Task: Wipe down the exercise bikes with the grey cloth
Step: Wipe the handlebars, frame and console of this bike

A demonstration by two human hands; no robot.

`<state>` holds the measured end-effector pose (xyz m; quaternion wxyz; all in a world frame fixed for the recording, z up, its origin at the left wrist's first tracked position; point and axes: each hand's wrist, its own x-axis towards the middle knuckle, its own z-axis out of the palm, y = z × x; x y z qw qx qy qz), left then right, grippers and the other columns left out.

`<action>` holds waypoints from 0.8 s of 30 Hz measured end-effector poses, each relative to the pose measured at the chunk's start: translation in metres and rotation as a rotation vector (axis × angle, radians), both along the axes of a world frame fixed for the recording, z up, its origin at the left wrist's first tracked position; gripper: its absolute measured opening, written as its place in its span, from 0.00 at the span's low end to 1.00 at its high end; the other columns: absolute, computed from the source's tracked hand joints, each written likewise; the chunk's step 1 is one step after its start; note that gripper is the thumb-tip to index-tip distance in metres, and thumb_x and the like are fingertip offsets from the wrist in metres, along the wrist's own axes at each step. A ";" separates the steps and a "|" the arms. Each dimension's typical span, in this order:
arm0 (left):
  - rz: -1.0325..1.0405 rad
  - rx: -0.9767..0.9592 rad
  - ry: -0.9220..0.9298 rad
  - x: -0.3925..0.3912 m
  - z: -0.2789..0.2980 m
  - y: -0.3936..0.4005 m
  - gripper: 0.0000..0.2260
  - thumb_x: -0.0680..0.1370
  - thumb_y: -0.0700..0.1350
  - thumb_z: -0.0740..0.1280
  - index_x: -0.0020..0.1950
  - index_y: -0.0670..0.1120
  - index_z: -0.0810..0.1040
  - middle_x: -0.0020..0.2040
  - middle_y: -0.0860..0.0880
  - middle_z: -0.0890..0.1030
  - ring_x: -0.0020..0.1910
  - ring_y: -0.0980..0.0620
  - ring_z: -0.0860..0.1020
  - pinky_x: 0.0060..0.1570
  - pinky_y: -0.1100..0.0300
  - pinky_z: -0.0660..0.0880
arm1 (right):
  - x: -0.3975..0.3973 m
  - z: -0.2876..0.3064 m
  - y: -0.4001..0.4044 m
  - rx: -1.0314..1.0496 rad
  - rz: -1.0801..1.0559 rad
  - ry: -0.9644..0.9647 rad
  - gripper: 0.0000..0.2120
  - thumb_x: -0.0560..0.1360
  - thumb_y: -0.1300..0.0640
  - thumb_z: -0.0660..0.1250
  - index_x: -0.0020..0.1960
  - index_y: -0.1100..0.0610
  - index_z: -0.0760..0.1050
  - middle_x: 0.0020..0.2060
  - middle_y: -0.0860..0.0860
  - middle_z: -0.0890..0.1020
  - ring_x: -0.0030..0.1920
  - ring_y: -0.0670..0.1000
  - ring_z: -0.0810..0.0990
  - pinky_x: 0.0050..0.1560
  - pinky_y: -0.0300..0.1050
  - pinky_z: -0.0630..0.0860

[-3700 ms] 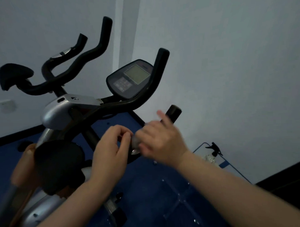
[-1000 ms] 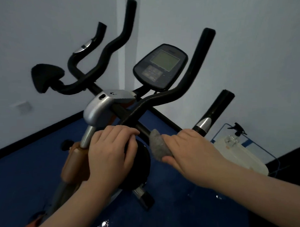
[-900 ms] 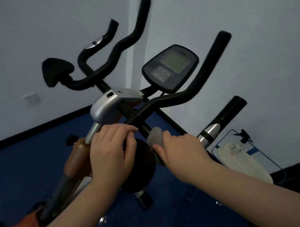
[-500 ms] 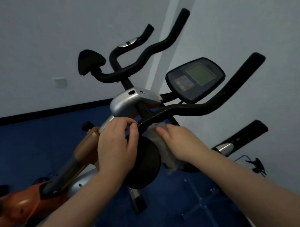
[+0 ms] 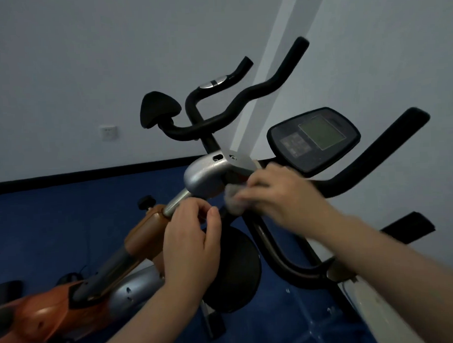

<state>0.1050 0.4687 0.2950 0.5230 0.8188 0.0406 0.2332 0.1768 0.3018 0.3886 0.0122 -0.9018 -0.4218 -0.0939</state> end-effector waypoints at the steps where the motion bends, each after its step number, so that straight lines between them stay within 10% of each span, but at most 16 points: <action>1: -0.015 -0.022 0.016 0.000 -0.001 0.000 0.07 0.77 0.57 0.54 0.41 0.58 0.67 0.36 0.57 0.74 0.38 0.58 0.74 0.34 0.61 0.69 | 0.007 0.009 -0.005 0.034 -0.037 -0.052 0.11 0.74 0.54 0.65 0.53 0.55 0.82 0.44 0.53 0.81 0.44 0.56 0.75 0.41 0.56 0.75; 16: -0.133 -0.206 0.066 0.003 -0.005 0.006 0.10 0.74 0.60 0.59 0.41 0.55 0.71 0.39 0.53 0.75 0.38 0.54 0.75 0.35 0.57 0.73 | -0.024 -0.014 0.022 0.015 -0.074 0.036 0.13 0.74 0.50 0.65 0.54 0.52 0.82 0.42 0.54 0.78 0.42 0.54 0.74 0.40 0.49 0.70; 24: -0.365 -0.154 0.125 0.025 0.021 0.019 0.06 0.70 0.52 0.62 0.45 0.61 0.74 0.44 0.59 0.78 0.42 0.60 0.77 0.40 0.60 0.73 | -0.009 0.017 0.003 0.147 -0.514 -0.218 0.10 0.73 0.49 0.66 0.51 0.50 0.81 0.39 0.51 0.74 0.42 0.54 0.72 0.41 0.49 0.68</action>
